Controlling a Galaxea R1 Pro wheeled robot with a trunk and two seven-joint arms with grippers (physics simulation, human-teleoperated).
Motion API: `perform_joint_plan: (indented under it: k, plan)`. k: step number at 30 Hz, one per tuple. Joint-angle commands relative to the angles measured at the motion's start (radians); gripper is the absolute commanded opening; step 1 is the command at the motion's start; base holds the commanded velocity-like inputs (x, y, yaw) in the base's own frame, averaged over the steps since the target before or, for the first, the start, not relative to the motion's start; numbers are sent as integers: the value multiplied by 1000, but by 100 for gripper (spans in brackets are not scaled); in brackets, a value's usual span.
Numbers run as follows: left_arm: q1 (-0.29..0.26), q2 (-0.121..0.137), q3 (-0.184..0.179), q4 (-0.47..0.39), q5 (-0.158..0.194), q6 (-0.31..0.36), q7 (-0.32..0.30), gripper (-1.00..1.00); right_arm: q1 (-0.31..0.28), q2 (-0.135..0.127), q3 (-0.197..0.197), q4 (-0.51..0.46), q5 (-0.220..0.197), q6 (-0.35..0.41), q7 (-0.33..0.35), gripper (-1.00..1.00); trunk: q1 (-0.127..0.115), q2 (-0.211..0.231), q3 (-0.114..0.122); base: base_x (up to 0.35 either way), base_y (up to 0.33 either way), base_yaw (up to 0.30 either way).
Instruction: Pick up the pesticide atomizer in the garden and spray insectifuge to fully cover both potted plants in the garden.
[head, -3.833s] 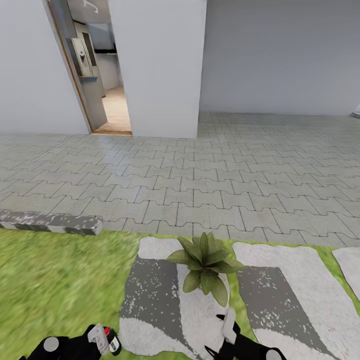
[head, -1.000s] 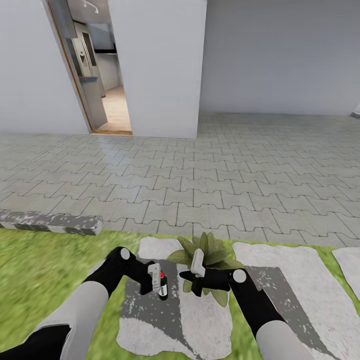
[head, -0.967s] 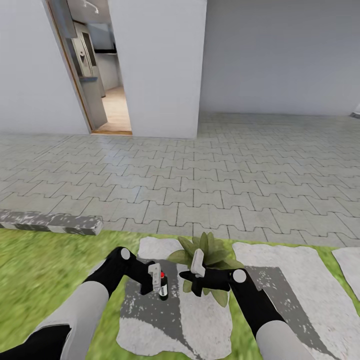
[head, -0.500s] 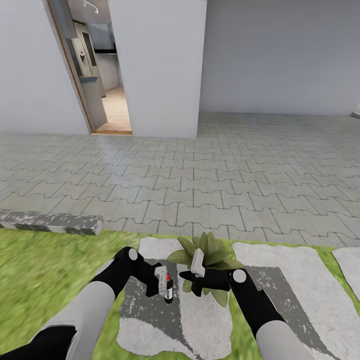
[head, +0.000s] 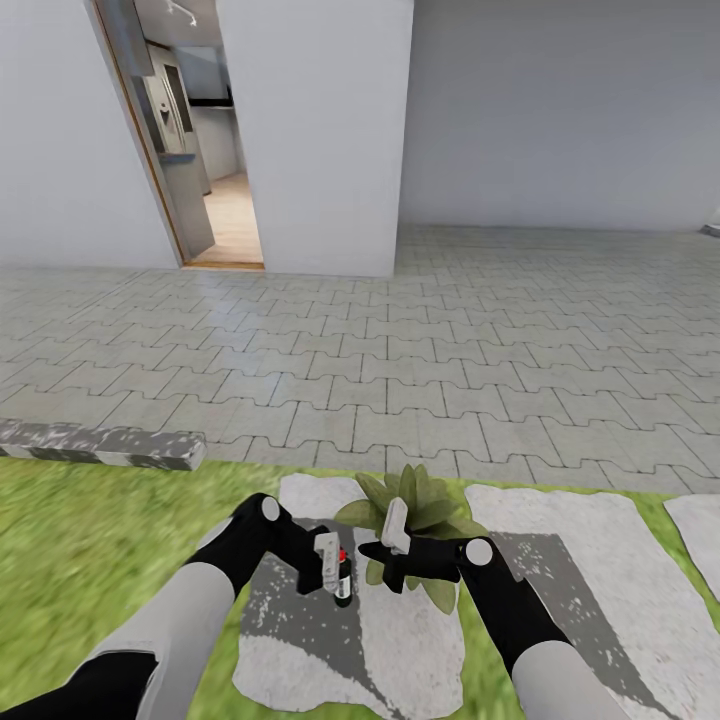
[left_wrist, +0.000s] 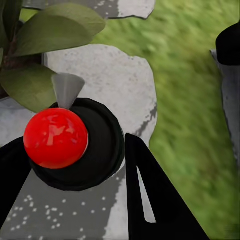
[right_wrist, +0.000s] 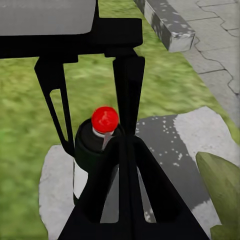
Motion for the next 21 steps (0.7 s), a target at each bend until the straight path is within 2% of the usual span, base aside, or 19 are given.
perform_joint_plan:
  k: [1, 21]
  plan:
    - [0, -3, 5, -1, -8, -10, -2, -100, 0, 1, -1, -1, 8, -5, 1, -100, 0, 0, -1, 0, 0, 0]
    - [-1, -14, 6, -1, -4, -10, 0, -100, 0, 1, -1, -1, 8, -5, 1, -100, 0, 0, -1, 0, 0, 0]
